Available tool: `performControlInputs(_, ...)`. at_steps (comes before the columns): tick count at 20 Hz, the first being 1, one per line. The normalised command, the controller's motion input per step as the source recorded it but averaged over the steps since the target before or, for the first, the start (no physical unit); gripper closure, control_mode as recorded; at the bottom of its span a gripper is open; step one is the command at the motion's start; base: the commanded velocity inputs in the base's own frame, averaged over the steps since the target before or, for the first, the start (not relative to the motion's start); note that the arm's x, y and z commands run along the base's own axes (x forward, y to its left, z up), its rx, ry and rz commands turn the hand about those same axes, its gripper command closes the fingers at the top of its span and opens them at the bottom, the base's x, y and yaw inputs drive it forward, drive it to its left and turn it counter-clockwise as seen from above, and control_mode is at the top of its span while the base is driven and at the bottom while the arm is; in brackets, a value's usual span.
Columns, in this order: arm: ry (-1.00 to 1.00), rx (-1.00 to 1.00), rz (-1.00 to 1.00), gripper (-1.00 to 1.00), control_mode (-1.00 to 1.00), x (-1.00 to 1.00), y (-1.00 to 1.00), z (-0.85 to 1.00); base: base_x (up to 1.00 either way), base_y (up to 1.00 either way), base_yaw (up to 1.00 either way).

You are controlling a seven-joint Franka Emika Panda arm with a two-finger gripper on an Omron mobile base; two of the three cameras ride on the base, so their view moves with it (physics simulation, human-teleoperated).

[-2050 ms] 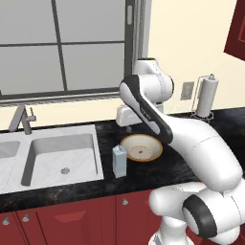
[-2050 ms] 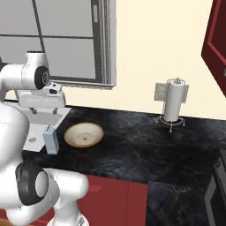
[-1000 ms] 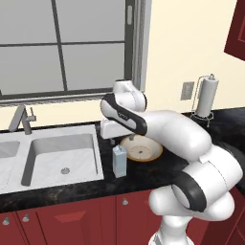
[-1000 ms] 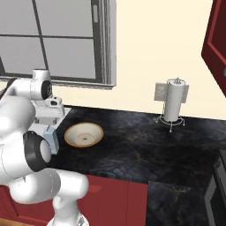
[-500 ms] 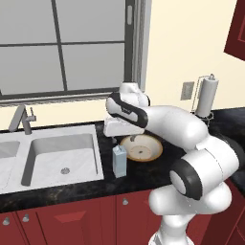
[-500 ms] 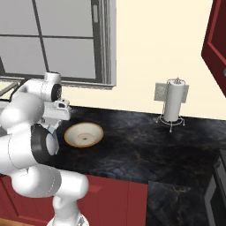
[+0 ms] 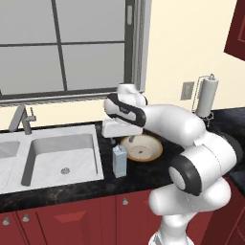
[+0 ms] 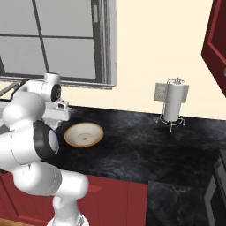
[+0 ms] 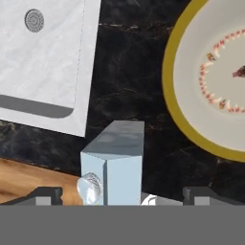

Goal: Gather the eggs and milk located in the vicinity of the sink area and place them right next to the bowl.

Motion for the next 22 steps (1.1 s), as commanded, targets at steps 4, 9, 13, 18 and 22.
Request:
performControlInputs(4, -0.03, -0.02, 0.0, -1.0, -1.0, -0.28, 0.04, 0.0, 0.0, 0.0, 0.0)
performControlInputs(9, -0.04, -0.06, 0.0, -1.0, -1.0, -0.19, 0.08, -0.04, 0.0, 0.0, 0.0)
performControlInputs(13, 0.0, -0.03, 0.0, -1.0, -1.0, 0.0, 0.0, -0.18, 0.0, 0.0, 0.0)
performControlInputs(18, 0.0, 0.0, 0.0, -1.0, -1.0, 0.04, 0.0, -0.16, 0.0, 0.0, 0.0)
performControlInputs(22, 0.0, 0.0, 0.0, -1.0, -1.0, 0.07, 0.0, -0.3, 0.0, 0.0, 0.0)
